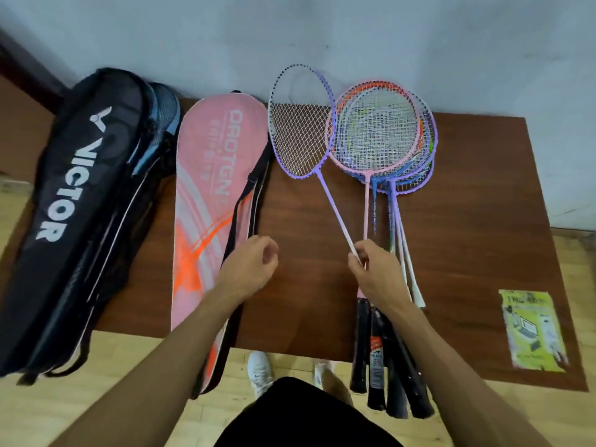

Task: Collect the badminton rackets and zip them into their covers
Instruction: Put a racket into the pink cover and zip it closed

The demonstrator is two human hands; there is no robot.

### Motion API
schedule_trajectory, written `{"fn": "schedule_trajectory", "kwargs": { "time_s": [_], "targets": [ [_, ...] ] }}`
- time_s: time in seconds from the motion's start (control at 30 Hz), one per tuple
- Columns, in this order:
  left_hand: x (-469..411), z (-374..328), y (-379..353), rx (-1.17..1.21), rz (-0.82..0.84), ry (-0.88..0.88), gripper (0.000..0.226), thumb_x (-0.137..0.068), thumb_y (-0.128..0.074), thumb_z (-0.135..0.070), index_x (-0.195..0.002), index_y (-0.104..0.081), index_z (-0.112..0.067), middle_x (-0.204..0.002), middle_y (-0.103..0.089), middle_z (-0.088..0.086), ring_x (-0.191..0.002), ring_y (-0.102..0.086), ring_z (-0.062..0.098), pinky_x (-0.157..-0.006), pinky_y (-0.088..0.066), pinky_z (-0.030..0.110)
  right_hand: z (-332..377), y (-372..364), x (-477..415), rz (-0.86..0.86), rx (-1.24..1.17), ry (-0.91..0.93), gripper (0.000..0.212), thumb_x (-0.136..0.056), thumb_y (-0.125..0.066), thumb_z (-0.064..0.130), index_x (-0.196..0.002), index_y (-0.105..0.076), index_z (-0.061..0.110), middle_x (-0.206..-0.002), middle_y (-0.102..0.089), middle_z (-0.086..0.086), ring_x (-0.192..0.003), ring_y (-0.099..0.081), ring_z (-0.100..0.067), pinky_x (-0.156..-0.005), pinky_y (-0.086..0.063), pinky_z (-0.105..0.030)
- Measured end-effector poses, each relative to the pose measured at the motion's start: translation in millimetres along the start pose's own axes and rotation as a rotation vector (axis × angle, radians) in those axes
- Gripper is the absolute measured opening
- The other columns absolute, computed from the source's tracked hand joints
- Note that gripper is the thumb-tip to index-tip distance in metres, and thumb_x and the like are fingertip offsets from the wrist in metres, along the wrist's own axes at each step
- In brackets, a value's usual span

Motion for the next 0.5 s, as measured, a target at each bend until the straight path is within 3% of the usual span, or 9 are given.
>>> {"fn": "schedule_trajectory", "kwargs": {
  "time_s": [0.13, 0.3, 0.5],
  "targets": [
    [29.6, 50.0, 19.9, 0.010, -0.060, 0.033, 0.012, -0.085, -0.059, -0.016, -0.097, -0.063, -0.014, -0.087, -0.056, 0.000, -0.081, -0.058, 0.021, -0.075, -0.047, 0.034, 28.0, -16.8, 20.8, -0.118, -0.023, -0.005, 0.006, -0.089, -0.062, 0.022, -0.089, -0.060, 0.017, -0.065, -0.057, 0.006, -0.060, -0.052, -0.016, -0.062, -0.043, -0.032],
    [39.1, 106.6, 10.6, 0.019, -0.017, 0.094, 0.012, -0.087, -0.057, -0.021, -0.096, -0.062, -0.015, -0.096, -0.057, 0.001, -0.088, -0.059, 0.022, -0.074, -0.044, 0.032, 42.6, -36.6, 51.7, -0.242, -0.021, -0.083, 0.009, -0.090, -0.061, 0.022, -0.084, -0.060, 0.015, -0.063, -0.061, 0.001, -0.061, -0.057, -0.020, -0.063, -0.047, -0.036],
    [35.7, 107.2, -14.3, -0.200, 0.068, 0.046, 0.036, -0.087, -0.062, -0.038, -0.106, -0.058, -0.008, -0.110, -0.055, 0.010, -0.105, -0.052, 0.029, -0.083, -0.045, 0.040, 37.2, -54.9, 82.2, -0.269, -0.024, -0.159, 0.014, -0.092, -0.058, 0.021, -0.084, -0.062, 0.010, -0.061, -0.058, 0.005, -0.054, -0.052, -0.011, -0.058, -0.042, -0.028]
  ]
}}
Point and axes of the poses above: each hand's wrist, its own x-axis away from the middle knuckle, its own y-axis out of the back of the hand, z = x × y, the point moved 10 cm from there along -x, towards the middle knuckle
